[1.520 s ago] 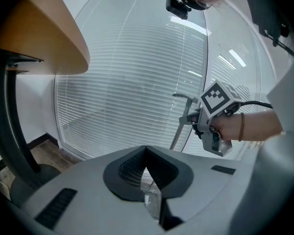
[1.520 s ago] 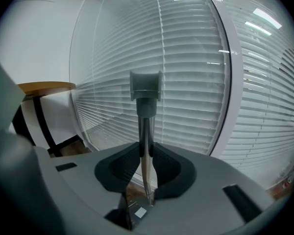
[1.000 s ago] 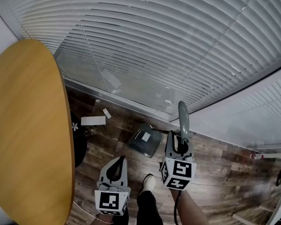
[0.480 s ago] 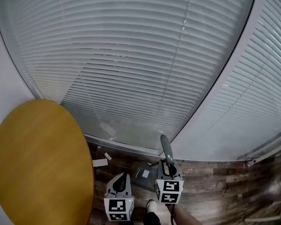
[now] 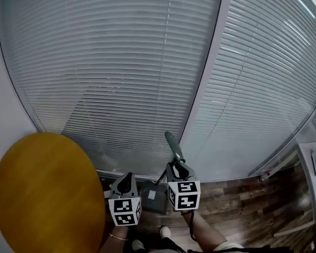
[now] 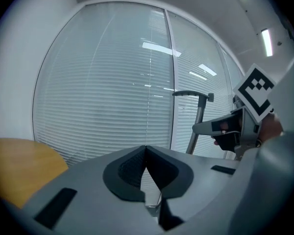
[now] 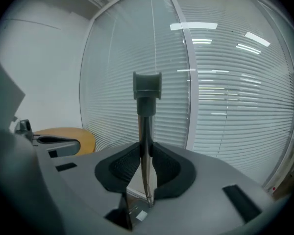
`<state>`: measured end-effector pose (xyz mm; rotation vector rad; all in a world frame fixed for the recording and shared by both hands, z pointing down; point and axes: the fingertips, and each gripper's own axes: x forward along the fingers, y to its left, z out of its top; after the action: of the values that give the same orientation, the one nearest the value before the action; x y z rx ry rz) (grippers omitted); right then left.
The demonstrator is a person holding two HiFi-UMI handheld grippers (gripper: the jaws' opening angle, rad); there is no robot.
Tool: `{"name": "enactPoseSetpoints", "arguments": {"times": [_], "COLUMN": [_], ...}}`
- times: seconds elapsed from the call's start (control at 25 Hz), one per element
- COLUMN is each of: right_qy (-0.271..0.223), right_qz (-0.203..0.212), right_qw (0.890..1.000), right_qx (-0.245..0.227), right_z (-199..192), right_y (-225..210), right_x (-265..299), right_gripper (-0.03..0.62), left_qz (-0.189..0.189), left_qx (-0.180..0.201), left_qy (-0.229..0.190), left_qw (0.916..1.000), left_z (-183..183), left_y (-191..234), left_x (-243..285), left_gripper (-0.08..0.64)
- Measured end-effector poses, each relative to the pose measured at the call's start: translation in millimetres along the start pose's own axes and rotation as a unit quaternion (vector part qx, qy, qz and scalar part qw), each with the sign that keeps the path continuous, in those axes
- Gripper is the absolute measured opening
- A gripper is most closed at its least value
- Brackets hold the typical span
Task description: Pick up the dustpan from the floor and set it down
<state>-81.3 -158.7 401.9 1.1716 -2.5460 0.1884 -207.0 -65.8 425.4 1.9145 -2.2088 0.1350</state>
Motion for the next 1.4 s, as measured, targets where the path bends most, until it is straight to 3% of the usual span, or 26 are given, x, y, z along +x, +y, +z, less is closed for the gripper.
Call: {"name": "enactPoseSetpoints", "arguments": {"times": [0.28,0.4,0.76,0.92,1.24,1.4], "right_qy": [-0.031,-0.034,-0.022,-0.021,0.001,0.006], "right_qz": [-0.007,-0.017,-0.064,-0.072,-0.039,-0.022], "right_qw": [0.999,0.999,0.998,0.997,0.999,1.0], "right_qx": [0.002,-0.001,0.007,0.007,0.014,0.009], "right_z": [54,59,38,16,9,-27], "right_y": [-4,-7,-49,-75,-126,-145], "right_x": [-37,-47,-64,-66,-72,-69], "right_gripper": [0.095,0.095,0.095,0.095,0.095,0.095], "left_qz": [-0.02,-0.035,-0.084,-0.084,-0.058,-0.049], "left_qx": [0.0,0.001,0.016,0.016,0.022,0.01], "left_qy": [-0.011,-0.012,-0.003,0.002,0.015,0.017], "left_qw": [0.9997,0.9993,0.9963,0.9963,0.998,0.9986], "left_z": [54,62,55,33,38,5], "left_y": [-5,-12,-48,-66,-110,-134], "left_x": [-9,-11,8,17,29,39], "left_gripper": [0.018,0.018,0.018,0.018,0.018,0.018]}}
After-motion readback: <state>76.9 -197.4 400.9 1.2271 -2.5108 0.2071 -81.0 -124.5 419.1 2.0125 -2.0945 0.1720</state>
